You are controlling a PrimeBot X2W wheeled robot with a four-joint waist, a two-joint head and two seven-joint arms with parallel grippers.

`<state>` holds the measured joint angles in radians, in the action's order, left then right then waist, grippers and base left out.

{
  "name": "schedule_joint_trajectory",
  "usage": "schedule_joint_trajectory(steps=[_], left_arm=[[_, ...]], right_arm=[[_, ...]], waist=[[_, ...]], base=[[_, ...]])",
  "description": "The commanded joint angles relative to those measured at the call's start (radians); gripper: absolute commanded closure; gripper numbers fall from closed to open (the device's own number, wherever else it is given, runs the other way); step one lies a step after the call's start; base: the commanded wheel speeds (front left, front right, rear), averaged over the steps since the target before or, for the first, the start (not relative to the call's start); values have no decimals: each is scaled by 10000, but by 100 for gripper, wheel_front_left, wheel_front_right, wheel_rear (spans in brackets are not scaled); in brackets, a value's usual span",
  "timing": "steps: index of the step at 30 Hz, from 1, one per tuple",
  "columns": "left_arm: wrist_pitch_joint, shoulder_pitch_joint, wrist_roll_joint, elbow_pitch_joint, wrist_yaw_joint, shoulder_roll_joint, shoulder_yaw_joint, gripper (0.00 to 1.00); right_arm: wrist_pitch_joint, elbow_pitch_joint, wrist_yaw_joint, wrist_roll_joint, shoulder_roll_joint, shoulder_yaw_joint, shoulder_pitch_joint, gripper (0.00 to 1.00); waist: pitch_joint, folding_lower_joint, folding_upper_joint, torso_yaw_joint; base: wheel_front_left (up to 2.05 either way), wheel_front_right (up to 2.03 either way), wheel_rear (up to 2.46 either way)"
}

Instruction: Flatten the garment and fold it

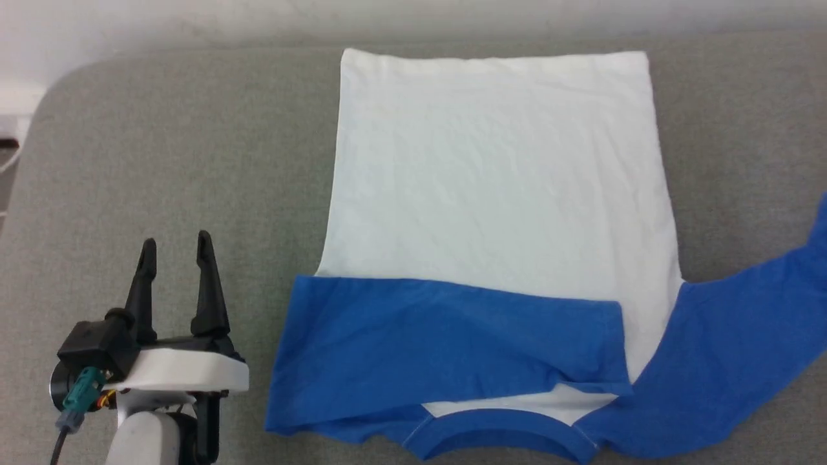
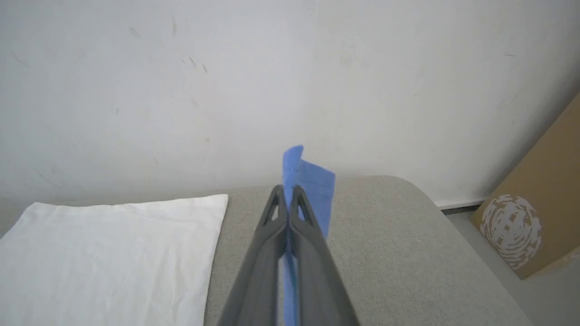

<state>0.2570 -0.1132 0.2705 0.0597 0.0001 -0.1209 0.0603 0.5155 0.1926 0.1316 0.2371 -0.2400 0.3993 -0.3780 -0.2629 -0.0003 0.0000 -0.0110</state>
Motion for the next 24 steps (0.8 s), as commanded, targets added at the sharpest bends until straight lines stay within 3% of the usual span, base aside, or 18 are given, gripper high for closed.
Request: schedule_joint_trajectory(steps=[1,7,13,18,24], left_arm=[[47,108,-120,10,-12,33,5,0],[43,350,-81,65,-3,52,-72,0],[-30,441,-76,-53,36,56,-182,0],[-61,387,-49,-98,61,58,-256,0],[-60,238,-2,-76,44,74,-360,0]], right_arm=[[50,179,-9,-19,111,-90,125,100],[986,2915,-9,-243,865,-1537,1174,100],[1508,3962,-9,-678,1147,-3877,1632,100],[1468,3237,-9,-1039,1283,-5880,1578,100],[907,987,-9,-975,1534,-7806,1227,100]], waist=[[738,3,0,213],[1115,3,0,151],[1221,3,0,18],[1146,3,0,-89],[898,3,0,-270]], base=[[0,0,0],[0,0,0],[0,0,0],[0,0,0],[0,0,0]])
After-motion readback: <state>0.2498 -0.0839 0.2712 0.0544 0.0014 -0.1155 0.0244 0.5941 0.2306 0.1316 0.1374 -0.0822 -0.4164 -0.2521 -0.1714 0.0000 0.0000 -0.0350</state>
